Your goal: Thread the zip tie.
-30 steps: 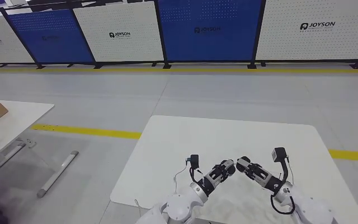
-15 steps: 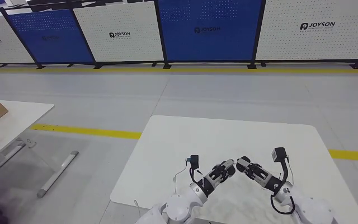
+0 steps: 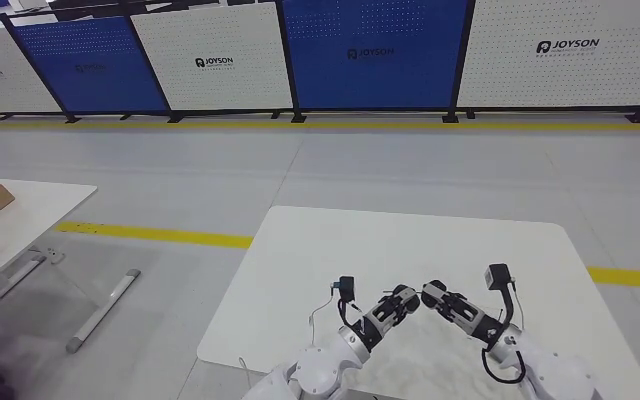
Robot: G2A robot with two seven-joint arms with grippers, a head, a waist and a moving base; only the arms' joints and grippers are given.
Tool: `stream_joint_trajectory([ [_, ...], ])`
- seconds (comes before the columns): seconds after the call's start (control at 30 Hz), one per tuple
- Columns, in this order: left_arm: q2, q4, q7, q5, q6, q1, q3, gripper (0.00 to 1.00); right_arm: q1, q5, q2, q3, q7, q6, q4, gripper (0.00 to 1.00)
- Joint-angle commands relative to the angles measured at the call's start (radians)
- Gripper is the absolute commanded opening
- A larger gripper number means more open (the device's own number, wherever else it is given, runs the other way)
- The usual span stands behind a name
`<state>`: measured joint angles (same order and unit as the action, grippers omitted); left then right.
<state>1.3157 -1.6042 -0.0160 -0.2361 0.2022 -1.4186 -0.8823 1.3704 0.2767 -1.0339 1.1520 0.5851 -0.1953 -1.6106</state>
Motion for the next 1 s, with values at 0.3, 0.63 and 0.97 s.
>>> stream_joint_trajectory([
  [0.3, -0.020, -0.086, -0.018, 0.025, -0.063, -0.036, -0.092, 0.00, 0.058, 0.059, 0.008, 0.091, 0.017, -0.047, -0.013, 1.00],
  [0.63, -0.046, -0.137, -0.072, 0.131, -0.124, -0.101, -0.157, 0.00, 0.126, 0.101, 0.021, 0.171, 0.083, -0.076, -0.033, 1.00],
  [0.97, -0.046, -0.133, -0.071, 0.141, -0.127, -0.100, -0.156, 0.00, 0.128, 0.071, 0.022, 0.169, 0.099, -0.082, -0.040, 1.00],
])
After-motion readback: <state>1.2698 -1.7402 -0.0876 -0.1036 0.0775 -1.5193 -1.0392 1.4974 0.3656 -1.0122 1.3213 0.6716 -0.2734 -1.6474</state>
